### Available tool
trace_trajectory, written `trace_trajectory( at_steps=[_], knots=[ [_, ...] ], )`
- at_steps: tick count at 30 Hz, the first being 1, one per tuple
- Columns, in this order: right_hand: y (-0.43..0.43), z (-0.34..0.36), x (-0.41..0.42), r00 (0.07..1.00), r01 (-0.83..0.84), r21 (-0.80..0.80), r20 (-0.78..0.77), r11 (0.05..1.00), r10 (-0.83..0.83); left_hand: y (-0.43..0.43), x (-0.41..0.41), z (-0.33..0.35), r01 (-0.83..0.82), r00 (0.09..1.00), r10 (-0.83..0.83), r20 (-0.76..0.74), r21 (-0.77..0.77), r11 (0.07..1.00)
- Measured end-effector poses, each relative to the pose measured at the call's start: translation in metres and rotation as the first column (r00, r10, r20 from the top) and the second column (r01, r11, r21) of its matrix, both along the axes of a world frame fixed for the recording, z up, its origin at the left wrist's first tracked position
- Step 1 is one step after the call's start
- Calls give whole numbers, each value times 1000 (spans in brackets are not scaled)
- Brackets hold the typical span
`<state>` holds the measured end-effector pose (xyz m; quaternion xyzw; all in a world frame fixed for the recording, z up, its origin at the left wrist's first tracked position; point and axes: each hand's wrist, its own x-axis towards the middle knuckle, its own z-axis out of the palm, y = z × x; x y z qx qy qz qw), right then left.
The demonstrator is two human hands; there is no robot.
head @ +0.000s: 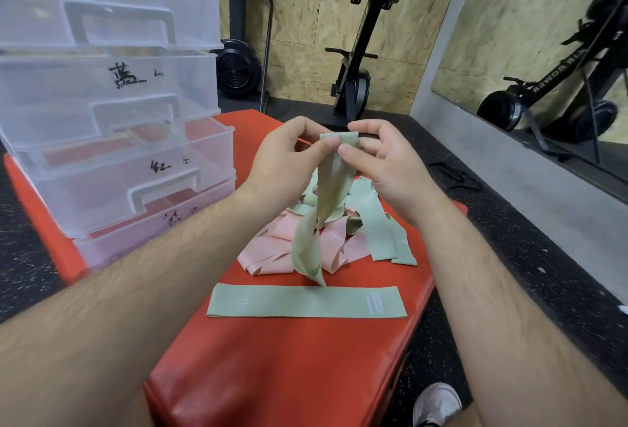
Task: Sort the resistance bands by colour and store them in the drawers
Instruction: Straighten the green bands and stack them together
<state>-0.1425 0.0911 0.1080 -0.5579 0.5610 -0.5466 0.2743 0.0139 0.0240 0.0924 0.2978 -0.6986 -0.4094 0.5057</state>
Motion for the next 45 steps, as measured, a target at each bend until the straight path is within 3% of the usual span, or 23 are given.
trace_trajectory(
  at_steps=[3,8,13,18,28,31,35,45],
  knots=[
    [1,-9,8,999,-40,74,-15,996,41,-4,2,1,-18,1000,18,-12,13,1000],
    [6,-17,17,995,-96,67,-28,993,98,-2,6,2,43,983,-54,175,65,997],
    [9,-17,14,992,-124,141,54,982,117,-3,14,-1,13,996,-26,90,135,991],
    [15,-29,11,975,-200,292,-32,935,219,-9,29,-6,-34,999,26,48,188,982],
    [23,-55,1,974,35,345,-221,938,45,-16,58,-8,-35,999,39,-11,248,968],
    [18,-66,12,965,104,204,-256,973,-49,-15,61,-10,39,995,-57,78,217,975],
    [13,-60,31,971,44,-30,-235,999,-49,-11,60,-9,123,974,-152,166,176,977],
    [-1,-54,53,996,25,-160,-83,987,-38,-9,57,-3,91,985,-105,138,104,990]
  ],
)
